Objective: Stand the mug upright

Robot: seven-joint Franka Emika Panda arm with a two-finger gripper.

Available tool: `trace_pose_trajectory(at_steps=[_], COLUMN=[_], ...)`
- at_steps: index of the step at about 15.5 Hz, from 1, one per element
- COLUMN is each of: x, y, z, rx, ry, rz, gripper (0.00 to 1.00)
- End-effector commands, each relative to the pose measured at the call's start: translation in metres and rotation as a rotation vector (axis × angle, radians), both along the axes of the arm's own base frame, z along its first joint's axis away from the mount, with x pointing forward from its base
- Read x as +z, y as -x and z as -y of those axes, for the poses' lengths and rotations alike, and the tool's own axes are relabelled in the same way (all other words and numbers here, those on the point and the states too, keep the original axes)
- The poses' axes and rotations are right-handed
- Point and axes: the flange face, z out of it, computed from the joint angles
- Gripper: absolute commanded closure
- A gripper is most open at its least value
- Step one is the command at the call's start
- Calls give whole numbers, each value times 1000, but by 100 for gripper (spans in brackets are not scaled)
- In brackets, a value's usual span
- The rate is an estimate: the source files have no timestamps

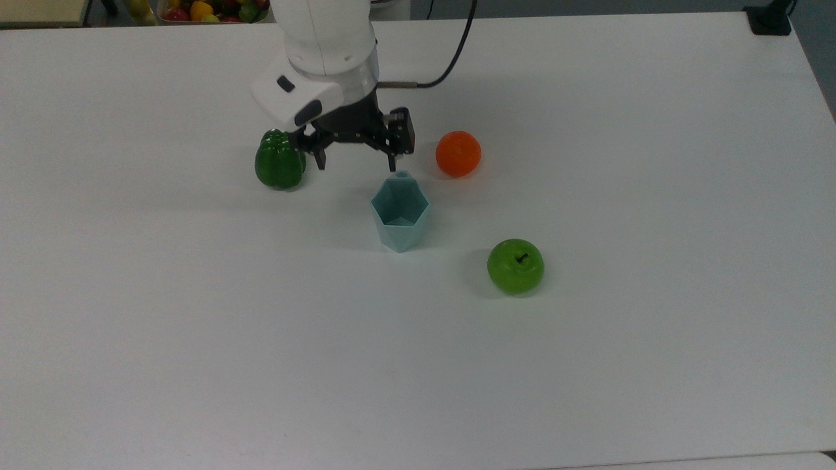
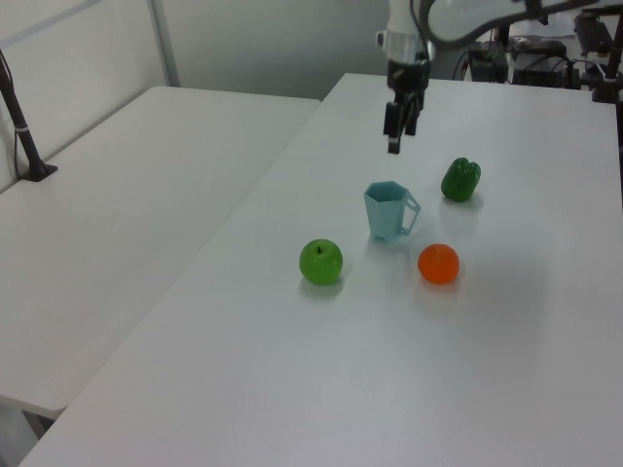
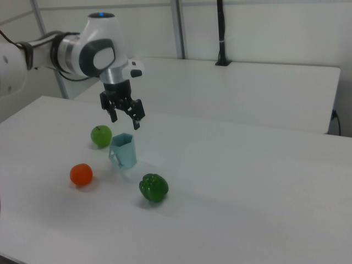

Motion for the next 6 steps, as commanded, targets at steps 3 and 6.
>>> trace_pose_trajectory(at_steps=[3, 6], x=[49, 53], y=[38, 39], z=[38, 41], rx=[-72, -151], ry=[-6, 46], rz=[-60, -53], gripper=[0, 0])
